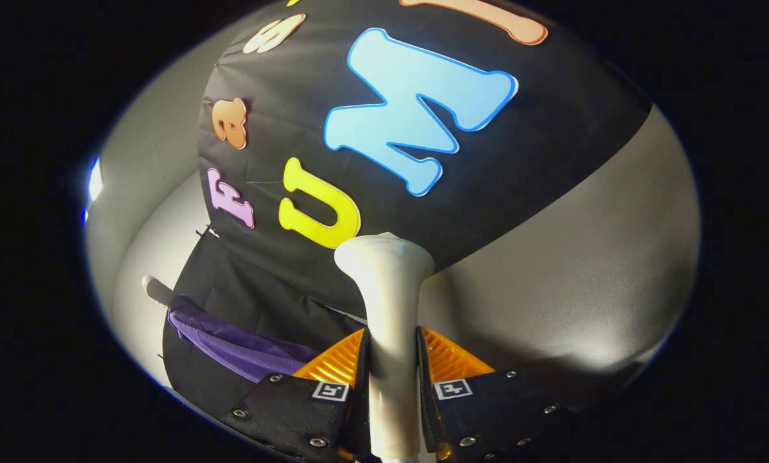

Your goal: Iron the clothes twice with a garment steamer, once on the left side and once on the right side.

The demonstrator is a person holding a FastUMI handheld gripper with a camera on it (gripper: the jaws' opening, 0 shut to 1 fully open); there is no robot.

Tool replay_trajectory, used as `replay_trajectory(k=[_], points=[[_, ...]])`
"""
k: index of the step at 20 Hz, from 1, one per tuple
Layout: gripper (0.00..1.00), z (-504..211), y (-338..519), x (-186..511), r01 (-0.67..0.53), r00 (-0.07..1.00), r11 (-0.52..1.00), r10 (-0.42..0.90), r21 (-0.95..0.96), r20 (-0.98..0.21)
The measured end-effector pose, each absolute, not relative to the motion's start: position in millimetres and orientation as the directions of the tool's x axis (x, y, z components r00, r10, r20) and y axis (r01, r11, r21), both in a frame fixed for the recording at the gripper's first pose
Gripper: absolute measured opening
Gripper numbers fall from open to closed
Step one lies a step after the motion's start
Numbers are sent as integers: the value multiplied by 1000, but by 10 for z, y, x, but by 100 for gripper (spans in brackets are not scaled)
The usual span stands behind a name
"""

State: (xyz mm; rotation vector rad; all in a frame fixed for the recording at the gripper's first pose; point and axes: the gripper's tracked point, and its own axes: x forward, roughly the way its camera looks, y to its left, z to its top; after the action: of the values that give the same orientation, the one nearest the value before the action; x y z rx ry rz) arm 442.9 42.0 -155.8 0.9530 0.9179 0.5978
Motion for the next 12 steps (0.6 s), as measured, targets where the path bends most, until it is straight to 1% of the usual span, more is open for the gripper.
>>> replay_trajectory(k=[2, 6, 12], points=[[34, -1470, 429, 4341, -58, 523, 471, 765, 880, -375], [31, -1422, 346, 4177, -31, 601, 483, 708, 875, -369], [31, -1107, 288, 3681, -67, 698, 503, 640, 862, -319]])
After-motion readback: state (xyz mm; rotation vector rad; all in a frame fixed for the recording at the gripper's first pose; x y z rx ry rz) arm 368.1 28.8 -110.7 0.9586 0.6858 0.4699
